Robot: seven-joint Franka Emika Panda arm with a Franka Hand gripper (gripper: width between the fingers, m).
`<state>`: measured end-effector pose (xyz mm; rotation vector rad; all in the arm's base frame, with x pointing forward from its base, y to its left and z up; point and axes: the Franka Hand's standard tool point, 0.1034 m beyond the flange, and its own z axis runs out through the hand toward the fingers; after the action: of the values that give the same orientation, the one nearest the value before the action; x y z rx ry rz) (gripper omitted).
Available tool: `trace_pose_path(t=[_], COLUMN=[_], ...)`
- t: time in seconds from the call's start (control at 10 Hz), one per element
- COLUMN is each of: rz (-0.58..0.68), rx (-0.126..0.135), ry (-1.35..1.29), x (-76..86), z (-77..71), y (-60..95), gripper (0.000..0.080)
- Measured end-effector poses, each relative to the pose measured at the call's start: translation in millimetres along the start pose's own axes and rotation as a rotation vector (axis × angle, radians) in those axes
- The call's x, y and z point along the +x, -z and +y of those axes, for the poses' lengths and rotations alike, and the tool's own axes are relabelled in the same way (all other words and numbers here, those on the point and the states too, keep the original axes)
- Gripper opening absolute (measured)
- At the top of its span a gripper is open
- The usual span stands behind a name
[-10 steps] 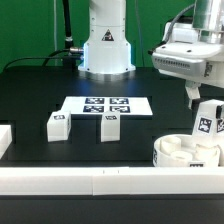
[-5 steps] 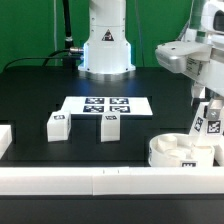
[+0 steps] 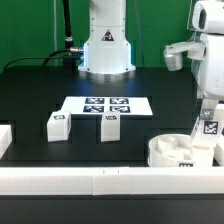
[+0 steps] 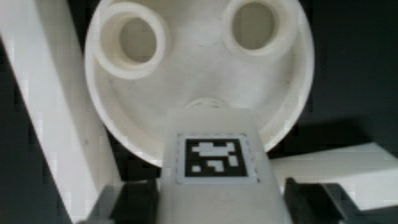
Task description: Assemble stool
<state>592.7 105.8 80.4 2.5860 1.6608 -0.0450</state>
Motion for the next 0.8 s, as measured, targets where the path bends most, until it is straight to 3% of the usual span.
trace_pose_path(t=[0.2,0.3,0.8], rz=[-0.018,-0.039,-0.037], rx=[0.027,0.055,0.069], ry=[-0.267,-0.405,-0.685], x=[2.6,3.8,7.1], z=[-6.1,-10.3,-12.1], y=[-0.2,0.0,0.4], gripper=[0.0337,0.0337,0.0337])
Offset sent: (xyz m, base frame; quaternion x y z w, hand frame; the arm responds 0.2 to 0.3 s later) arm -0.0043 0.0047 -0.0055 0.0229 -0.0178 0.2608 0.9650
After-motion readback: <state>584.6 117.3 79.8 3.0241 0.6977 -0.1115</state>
